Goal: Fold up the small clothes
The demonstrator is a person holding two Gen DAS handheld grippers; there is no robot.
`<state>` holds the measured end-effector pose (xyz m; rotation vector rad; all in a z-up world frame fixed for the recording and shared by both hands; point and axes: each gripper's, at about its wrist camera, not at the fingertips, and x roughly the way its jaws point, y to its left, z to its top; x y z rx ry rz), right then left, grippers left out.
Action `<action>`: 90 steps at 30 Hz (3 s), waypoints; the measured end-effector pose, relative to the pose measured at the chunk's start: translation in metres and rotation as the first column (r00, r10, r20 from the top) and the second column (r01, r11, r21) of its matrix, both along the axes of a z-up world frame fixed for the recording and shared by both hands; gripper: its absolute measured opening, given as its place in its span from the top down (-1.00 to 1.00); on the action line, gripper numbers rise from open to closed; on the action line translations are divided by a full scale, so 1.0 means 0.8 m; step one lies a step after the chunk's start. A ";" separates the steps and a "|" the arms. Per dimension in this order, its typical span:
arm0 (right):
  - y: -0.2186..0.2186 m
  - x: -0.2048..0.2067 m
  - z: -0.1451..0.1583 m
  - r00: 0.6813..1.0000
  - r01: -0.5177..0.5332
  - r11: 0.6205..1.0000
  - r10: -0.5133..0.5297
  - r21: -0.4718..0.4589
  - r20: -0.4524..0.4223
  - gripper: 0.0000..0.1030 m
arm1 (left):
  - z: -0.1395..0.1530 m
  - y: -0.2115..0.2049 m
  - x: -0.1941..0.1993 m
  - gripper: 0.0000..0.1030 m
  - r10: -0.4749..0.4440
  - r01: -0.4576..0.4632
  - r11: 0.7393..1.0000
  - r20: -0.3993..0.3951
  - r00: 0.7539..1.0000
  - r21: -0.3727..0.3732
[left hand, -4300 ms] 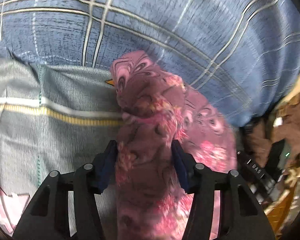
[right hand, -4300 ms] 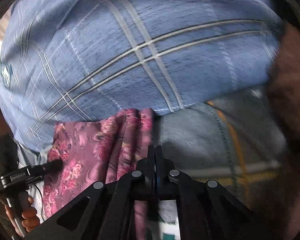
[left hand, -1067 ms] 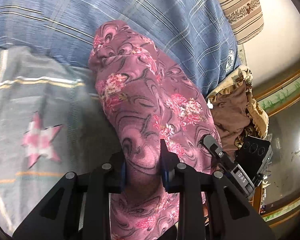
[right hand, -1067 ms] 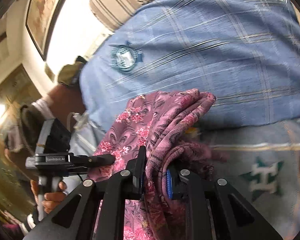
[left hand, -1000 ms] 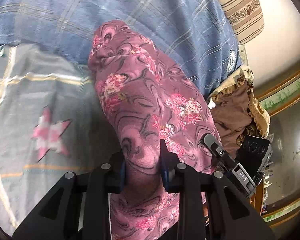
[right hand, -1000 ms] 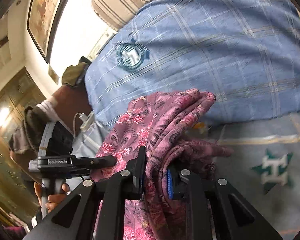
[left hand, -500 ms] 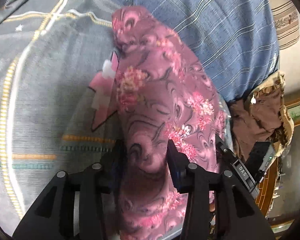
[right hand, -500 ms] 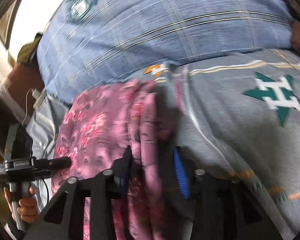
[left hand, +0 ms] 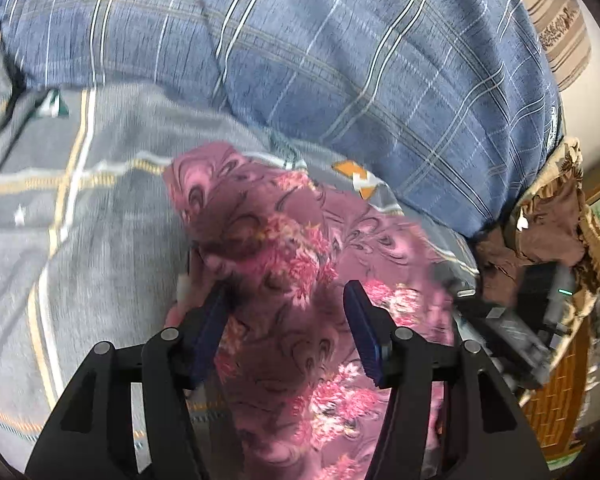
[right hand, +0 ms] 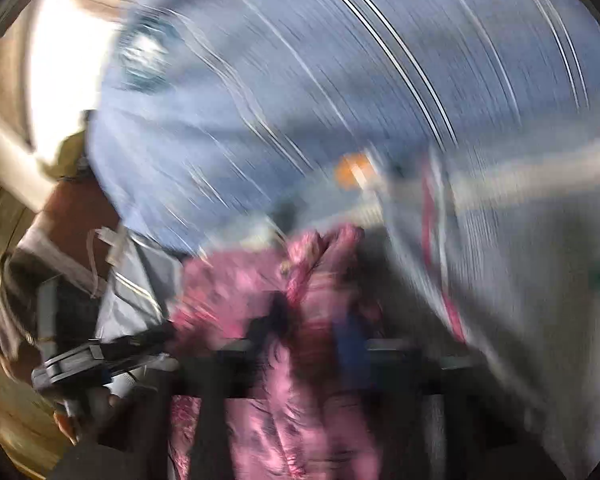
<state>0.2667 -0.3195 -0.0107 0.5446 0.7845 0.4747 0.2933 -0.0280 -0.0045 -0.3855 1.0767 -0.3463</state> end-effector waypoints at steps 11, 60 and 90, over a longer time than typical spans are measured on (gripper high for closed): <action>-0.012 -0.027 0.016 0.996 0.065 0.977 -0.051 -0.205 0.077 0.39 | -0.001 0.017 -0.020 -0.12 0.033 -0.034 0.999 0.023 0.999 0.019; 0.031 -0.266 0.026 0.998 0.054 0.728 -0.048 -0.683 0.028 -1.00 | 0.013 0.001 -0.274 -0.44 -0.027 -0.093 0.855 0.222 0.975 0.510; 0.043 -0.275 0.023 0.999 0.042 0.687 -0.030 -0.726 0.029 -1.00 | 0.027 -0.020 -0.294 -0.44 -0.146 0.033 0.882 0.208 0.967 0.469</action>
